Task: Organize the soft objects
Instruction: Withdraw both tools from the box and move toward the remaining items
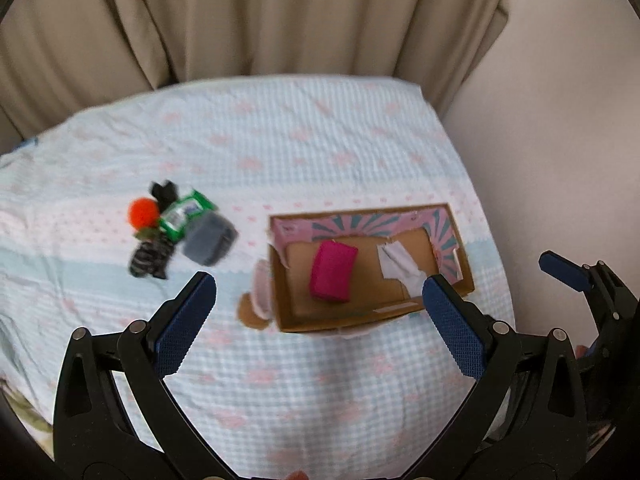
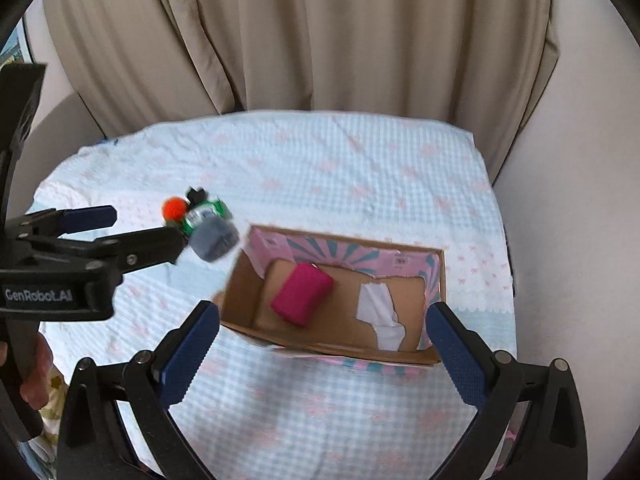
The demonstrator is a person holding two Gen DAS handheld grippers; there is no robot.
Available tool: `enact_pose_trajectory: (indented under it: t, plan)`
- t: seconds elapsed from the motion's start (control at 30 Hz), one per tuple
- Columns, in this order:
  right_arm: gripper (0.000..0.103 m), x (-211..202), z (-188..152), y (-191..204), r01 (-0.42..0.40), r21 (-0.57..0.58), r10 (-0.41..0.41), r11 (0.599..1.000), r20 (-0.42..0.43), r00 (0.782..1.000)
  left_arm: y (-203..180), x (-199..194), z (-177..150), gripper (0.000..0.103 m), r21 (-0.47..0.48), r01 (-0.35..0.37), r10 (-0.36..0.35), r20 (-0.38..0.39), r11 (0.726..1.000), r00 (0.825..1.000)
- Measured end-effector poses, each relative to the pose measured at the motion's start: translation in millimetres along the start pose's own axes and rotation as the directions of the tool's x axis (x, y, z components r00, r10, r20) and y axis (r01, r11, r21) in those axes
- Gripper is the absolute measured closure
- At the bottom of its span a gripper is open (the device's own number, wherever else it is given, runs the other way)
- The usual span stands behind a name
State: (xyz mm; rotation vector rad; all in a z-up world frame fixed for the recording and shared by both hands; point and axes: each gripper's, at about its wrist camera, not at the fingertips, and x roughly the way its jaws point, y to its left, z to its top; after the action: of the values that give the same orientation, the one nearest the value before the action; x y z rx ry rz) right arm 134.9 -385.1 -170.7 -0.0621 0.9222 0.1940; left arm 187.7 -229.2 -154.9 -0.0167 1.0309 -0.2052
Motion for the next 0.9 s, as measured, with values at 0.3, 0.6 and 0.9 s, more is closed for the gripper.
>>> enact_pose_trajectory:
  t: [0.3, 0.6, 0.9]
  plan:
    - [0.000, -57.0, -0.4, 63.6, -0.004, 0.019, 0.002, 1.000, 0.133, 0.991, 67.3, -95.7, -27.0, 0.000, -0.052, -0.005, 0.014, 0.184, 0.999, 0.983]
    - [0.000, -85.4, -17.7, 140.9, -0.034, 0.178, -0.009, 0.983, 0.235, 0.972, 159.1, -148.0, -65.2, 0.000, -0.052, -0.022, 0.035, 0.266, 0.998, 0.963]
    - [0.000, -72.2, -28.8, 211.3, 0.002, 0.281, -0.076, 0.960, 0.252, 0.965, 252.7, -148.6, -81.2, 0.000, -0.051, 0.001, 0.011, 0.227, 0.999, 0.974]
